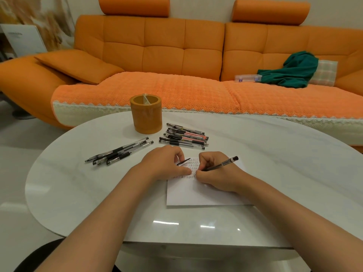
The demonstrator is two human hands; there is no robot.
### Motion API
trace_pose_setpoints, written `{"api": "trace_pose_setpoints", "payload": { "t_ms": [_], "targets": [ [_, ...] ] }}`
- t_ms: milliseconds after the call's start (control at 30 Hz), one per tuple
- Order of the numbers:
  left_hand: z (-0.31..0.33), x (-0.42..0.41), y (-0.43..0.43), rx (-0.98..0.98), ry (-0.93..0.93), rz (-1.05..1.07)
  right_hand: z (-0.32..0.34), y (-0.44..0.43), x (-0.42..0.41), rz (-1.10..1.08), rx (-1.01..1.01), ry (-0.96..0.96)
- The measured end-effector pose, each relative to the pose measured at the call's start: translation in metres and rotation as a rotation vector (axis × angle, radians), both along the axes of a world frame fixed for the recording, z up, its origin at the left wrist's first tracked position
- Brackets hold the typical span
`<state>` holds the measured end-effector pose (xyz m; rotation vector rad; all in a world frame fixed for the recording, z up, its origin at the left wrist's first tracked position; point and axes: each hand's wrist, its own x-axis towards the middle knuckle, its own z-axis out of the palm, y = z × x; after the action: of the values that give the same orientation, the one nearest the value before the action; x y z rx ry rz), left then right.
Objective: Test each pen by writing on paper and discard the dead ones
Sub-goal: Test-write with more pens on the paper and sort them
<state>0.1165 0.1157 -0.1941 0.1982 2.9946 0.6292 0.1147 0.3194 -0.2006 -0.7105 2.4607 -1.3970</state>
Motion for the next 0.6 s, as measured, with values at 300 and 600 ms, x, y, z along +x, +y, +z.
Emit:
{"api": "trace_pose_setpoints", "payload": {
  "t_ms": [300,600],
  "targets": [
    [-0.0015,-0.001,0.0003,0.019,-0.018,0.016,0.0006,0.0005,0.0028,-0.034,-0.014,0.017],
    [-0.0026,-0.0014,-0.0003,0.024,-0.017,0.013,0.0028,0.0007,0.0056,-0.006,-0.022,0.021]
  ]
}}
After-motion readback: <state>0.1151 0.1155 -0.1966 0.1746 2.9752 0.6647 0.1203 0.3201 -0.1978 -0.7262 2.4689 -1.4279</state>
